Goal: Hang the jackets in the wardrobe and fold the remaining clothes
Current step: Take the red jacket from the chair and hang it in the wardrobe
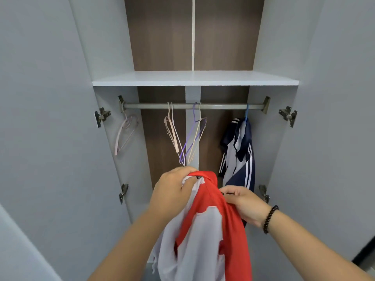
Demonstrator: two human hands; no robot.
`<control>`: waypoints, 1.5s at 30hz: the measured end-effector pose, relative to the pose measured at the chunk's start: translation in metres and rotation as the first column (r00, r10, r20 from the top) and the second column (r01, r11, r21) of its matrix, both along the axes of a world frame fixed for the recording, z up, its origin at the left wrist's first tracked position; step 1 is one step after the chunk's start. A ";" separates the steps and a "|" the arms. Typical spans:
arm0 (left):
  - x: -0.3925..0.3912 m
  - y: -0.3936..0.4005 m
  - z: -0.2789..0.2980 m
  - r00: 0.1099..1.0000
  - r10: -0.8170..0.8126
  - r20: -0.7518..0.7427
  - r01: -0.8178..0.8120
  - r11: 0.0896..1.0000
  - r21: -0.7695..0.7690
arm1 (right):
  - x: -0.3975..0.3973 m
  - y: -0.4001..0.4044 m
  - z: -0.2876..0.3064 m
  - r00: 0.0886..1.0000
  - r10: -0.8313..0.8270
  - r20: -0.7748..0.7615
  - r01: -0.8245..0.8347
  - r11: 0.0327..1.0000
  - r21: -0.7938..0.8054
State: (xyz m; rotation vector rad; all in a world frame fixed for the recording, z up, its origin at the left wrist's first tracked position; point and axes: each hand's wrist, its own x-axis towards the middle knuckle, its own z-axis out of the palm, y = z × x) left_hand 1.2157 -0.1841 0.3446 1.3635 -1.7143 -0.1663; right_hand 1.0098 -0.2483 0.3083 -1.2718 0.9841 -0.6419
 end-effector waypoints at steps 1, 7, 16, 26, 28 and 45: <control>0.001 -0.003 0.002 1.000 0.014 0.024 -0.013 1.000 -0.008 | 0.007 0.001 -0.002 0.998 -0.024 -0.052 0.020 0.997 -0.077; 0.015 -0.026 -0.006 0.992 0.118 -0.051 -0.119 0.993 -0.019 | 0.046 0.009 -0.005 0.928 -0.363 0.085 0.344 0.747 -0.569; 0.034 -0.077 0.006 0.950 0.195 -0.244 -0.180 0.980 0.082 | 0.090 -0.041 -0.018 0.983 -0.090 -0.160 -0.027 0.791 -0.612; 0.078 -0.150 0.009 0.982 0.172 -0.082 -0.161 0.980 0.120 | 0.099 -0.157 -0.008 0.937 0.314 -0.152 -0.346 0.890 -0.297; 0.080 -0.166 0.007 0.986 0.149 -0.076 -0.136 0.980 0.146 | 0.097 -0.189 -0.002 0.897 0.364 -0.250 -0.424 0.868 -0.259; 0.094 -0.240 -0.011 0.956 0.271 -0.109 -0.239 0.941 0.241 | 0.157 -0.414 0.012 0.945 -0.307 -0.114 0.308 0.951 -0.013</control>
